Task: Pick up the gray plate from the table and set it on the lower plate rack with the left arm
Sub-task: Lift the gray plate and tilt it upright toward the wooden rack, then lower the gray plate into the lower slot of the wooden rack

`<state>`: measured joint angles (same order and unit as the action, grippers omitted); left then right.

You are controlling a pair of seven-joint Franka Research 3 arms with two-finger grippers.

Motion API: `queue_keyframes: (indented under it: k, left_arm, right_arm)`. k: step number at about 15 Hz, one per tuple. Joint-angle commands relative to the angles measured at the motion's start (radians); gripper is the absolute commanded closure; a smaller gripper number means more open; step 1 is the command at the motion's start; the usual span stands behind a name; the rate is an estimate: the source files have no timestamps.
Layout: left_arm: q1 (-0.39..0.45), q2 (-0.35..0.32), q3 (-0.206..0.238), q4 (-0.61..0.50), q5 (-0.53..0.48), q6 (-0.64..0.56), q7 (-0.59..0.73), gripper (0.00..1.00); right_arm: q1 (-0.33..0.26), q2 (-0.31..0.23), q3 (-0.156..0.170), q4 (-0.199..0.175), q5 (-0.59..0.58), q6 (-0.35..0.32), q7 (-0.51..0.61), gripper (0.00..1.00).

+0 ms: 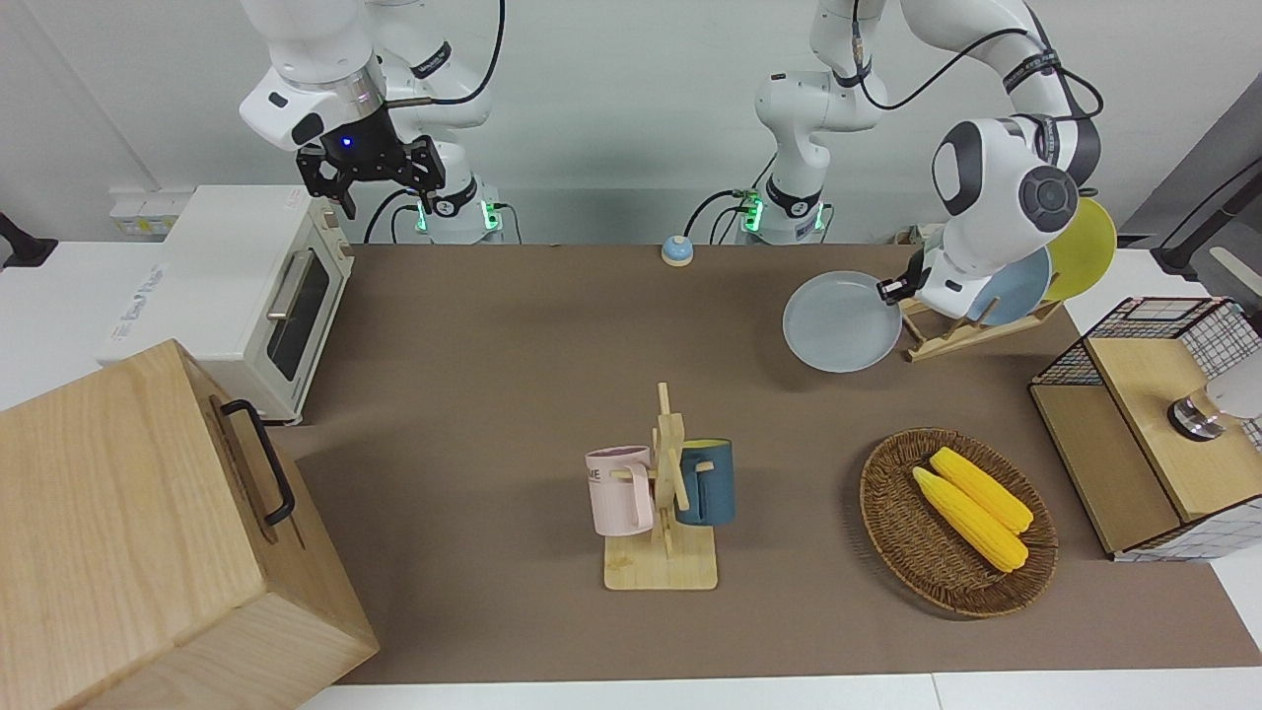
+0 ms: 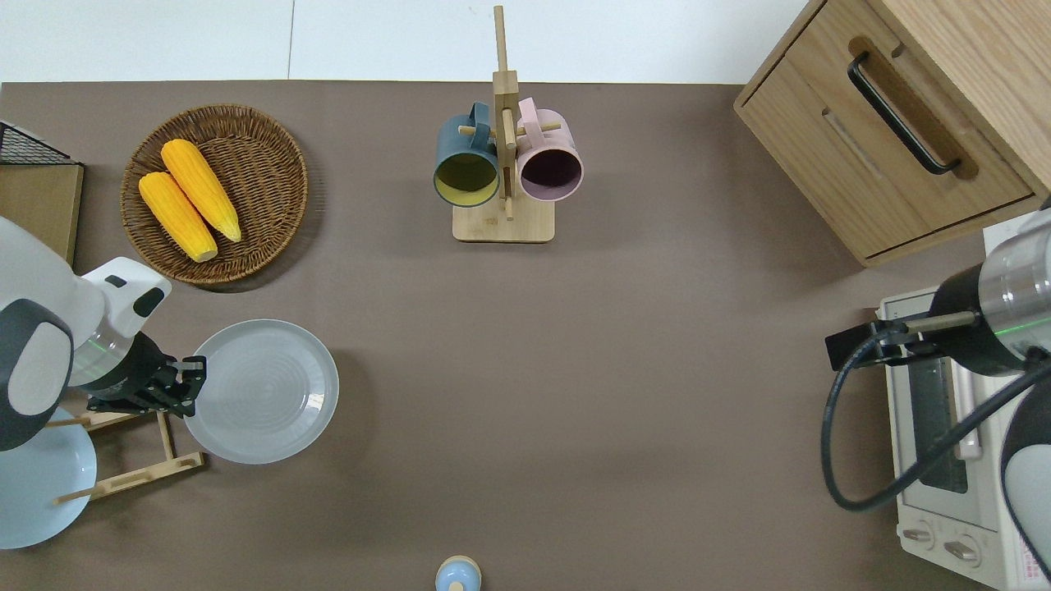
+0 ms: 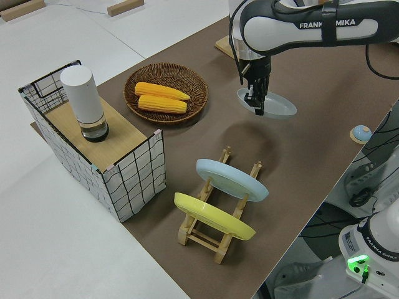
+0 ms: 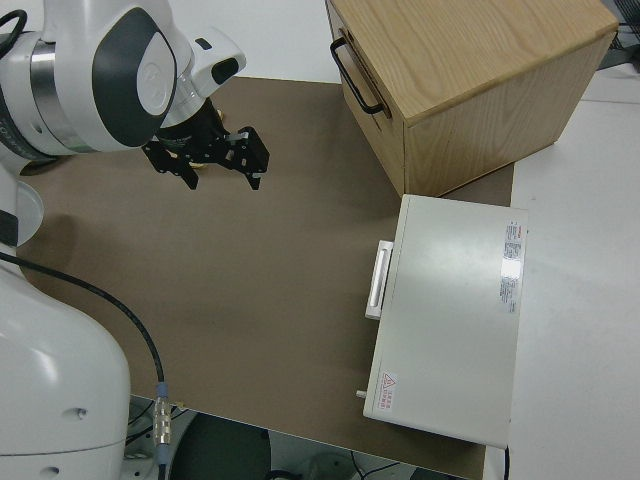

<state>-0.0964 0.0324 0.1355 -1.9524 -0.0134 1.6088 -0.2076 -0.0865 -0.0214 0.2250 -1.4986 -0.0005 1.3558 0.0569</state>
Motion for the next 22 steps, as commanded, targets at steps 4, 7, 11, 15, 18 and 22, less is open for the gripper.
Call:
queue_keyframes:
  k: [4, 7, 11, 15, 18, 22]
  left_arm:
    - [-0.045, -0.048, -0.007, 0.047, 0.199, -0.084, -0.121, 1.00]
    - [-0.045, -0.055, -0.034, 0.059, 0.312, -0.102, -0.159, 1.00]
    - [-0.045, -0.055, -0.056, 0.059, 0.459, -0.159, -0.159, 1.00]
    - [-0.045, -0.042, -0.056, 0.053, 0.605, -0.175, -0.203, 1.00]
    - [-0.045, -0.029, -0.057, 0.046, 0.687, -0.216, -0.216, 1.00]
    - [-0.043, -0.003, -0.057, 0.033, 0.705, -0.247, -0.231, 1.00]
  right_arm:
    - [-0.015, -0.005, 0.007, 0.006, 0.004, -0.015, -0.003, 0.013]
    - [-0.015, -0.005, 0.007, 0.006, 0.004, -0.015, -0.002, 0.013]
    - [-0.015, -0.005, 0.007, 0.006, 0.004, -0.015, -0.003, 0.013]
    - [-0.015, -0.005, 0.007, 0.006, 0.004, -0.015, -0.003, 0.011]
    - [-0.015, -0.005, 0.007, 0.006, 0.004, -0.015, -0.003, 0.011]
    - [-0.015, -0.005, 0.007, 0.006, 0.004, -0.015, -0.003, 0.013]
